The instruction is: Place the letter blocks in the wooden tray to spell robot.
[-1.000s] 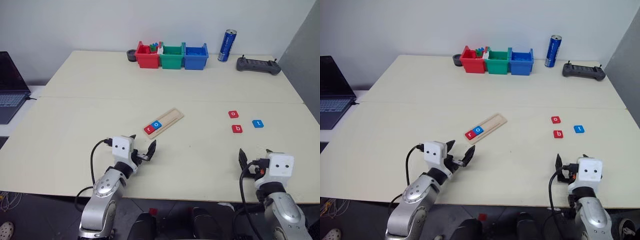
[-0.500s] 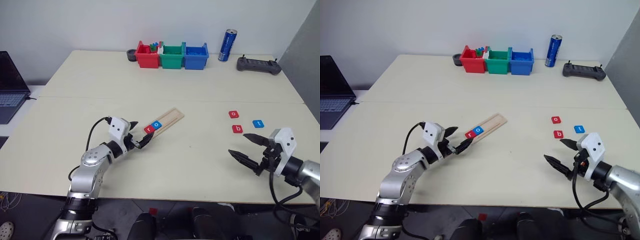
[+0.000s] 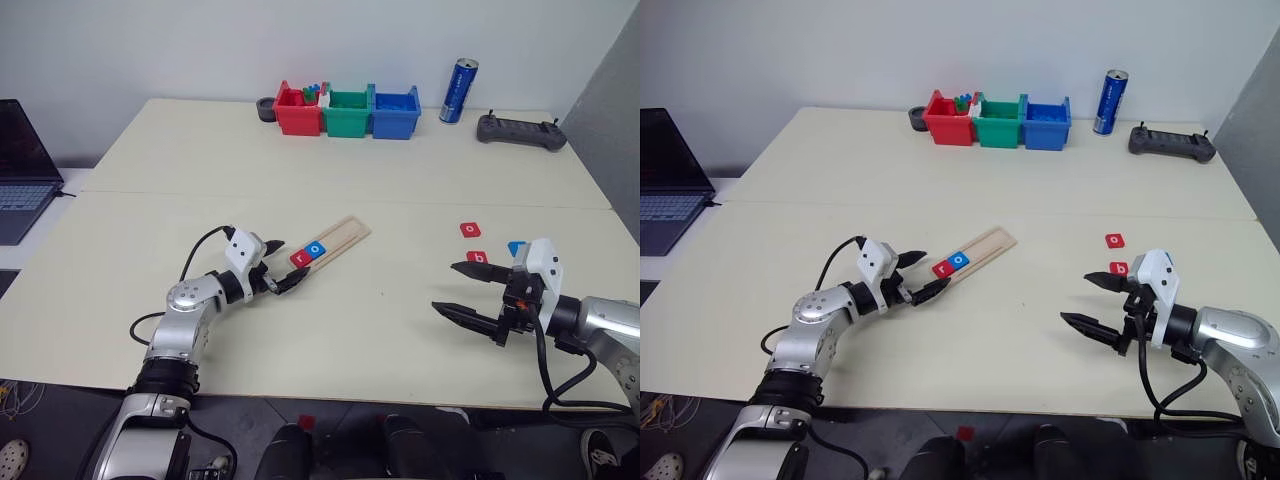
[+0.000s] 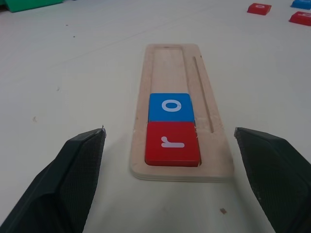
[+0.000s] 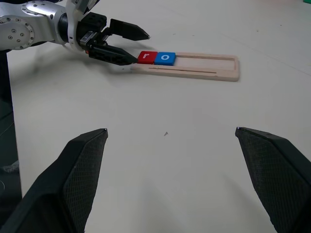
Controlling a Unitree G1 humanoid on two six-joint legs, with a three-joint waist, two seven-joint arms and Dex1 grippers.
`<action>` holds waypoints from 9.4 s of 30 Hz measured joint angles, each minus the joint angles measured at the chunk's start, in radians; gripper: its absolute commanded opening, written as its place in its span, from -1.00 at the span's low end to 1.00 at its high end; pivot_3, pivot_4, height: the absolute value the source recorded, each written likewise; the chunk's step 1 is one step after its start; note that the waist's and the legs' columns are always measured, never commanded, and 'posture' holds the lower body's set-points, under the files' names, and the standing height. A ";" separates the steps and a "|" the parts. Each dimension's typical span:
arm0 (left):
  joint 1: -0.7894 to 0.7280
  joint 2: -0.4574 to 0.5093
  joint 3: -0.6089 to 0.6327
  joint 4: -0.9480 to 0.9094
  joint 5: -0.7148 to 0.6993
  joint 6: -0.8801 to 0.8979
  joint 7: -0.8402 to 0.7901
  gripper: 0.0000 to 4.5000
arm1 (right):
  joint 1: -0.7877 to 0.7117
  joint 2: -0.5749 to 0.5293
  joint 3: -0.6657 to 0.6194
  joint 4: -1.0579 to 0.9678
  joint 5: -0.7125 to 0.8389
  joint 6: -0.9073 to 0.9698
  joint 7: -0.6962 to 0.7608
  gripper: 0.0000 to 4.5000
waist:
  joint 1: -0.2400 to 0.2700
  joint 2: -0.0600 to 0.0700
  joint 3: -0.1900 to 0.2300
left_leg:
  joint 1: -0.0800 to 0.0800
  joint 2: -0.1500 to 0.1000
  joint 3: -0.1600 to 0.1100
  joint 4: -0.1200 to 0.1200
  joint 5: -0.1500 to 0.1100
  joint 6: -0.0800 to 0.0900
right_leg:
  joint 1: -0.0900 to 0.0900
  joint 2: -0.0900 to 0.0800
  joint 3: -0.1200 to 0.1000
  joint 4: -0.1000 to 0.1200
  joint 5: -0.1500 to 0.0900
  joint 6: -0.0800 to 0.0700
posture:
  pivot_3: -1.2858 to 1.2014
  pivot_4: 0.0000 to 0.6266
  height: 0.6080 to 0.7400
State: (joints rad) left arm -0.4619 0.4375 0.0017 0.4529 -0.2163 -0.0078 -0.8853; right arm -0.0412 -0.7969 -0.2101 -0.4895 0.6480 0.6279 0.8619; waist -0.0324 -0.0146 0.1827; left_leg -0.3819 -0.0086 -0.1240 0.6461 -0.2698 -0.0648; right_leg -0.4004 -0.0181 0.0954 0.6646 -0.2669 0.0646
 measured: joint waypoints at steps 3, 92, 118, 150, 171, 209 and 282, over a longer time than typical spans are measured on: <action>-0.020 -0.010 -0.010 0.043 0.008 -0.023 -0.006 1.00 | 0.001 0.001 0.000 -0.007 0.000 0.005 -0.013 0.99 | 0.000 0.000 0.000 | 0.000 0.000 0.000 0.000 0.000 0.000 | 0.000 0.000 0.000 0.000 0.000 0.000 | 0.03 -0.52 1.00; -0.217 -0.276 -0.279 0.325 0.147 -0.306 -0.377 0.50 | 0.071 -0.097 -0.042 0.023 -0.077 -0.141 0.135 1.00 | 0.000 -0.001 0.000 | 0.008 -0.001 -0.005 0.000 0.000 0.000 | 0.012 0.000 -0.004 -0.002 0.000 0.000 | 0.03 -0.52 1.00; -0.239 -0.237 -0.275 0.344 0.145 -0.311 -0.402 0.98 | 0.082 -0.093 -0.045 0.022 -0.076 -0.141 0.125 1.00 | 0.000 -0.001 0.001 | 0.008 -0.001 -0.005 0.000 0.000 0.000 | 0.012 0.000 -0.004 -0.002 0.000 0.000 | 0.03 -0.52 1.00; 0.242 -0.040 -0.122 -0.608 -0.152 0.213 -0.130 0.98 | -0.118 0.133 -0.013 0.299 -0.318 0.006 -0.353 1.00 | -0.001 -0.001 0.001 | 0.009 0.000 -0.003 0.000 0.000 0.000 | 0.012 0.000 -0.002 -0.002 0.000 0.000 | 0.03 -0.52 1.00; 0.222 -0.028 -0.140 -0.598 -0.149 0.176 -0.130 0.98 | -0.293 0.364 0.034 0.415 -0.401 0.209 -0.659 1.00 | -0.003 -0.001 0.000 | 0.009 0.000 -0.002 -0.001 0.000 0.000 | 0.011 0.000 -0.001 -0.002 0.000 0.000 | 0.03 -0.52 1.00; 0.259 -0.001 -0.155 -0.632 -0.177 0.180 -0.180 1.00 | -0.032 0.293 -0.210 -0.147 -0.267 0.770 -0.616 -0.35 | -0.009 0.001 0.000 | 0.007 0.001 -0.003 -0.001 0.000 0.000 | 0.010 0.001 -0.002 -0.004 -0.002 0.002 | 0.03 -0.52 1.00; 0.252 0.004 -0.165 -0.603 -0.176 0.155 -0.239 1.00 | -0.219 -0.162 0.220 0.971 -0.470 -0.933 0.548 -0.34 | -0.017 -0.001 0.003 | 0.013 0.000 0.001 -0.001 -0.001 0.001 | 0.016 -0.001 0.001 -0.006 0.000 0.001 | 0.03 -0.52 1.00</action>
State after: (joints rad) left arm -0.2102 0.4417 -0.1634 -0.1499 -0.3926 0.1477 -1.1246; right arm -0.2601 -0.9588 0.0097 0.4810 0.1783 -0.3056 1.4103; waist -0.0495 -0.0153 0.1854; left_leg -0.3687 -0.0082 -0.1227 0.6451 -0.2704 -0.0640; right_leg -0.3849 -0.0186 0.0967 0.6581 -0.2671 0.0653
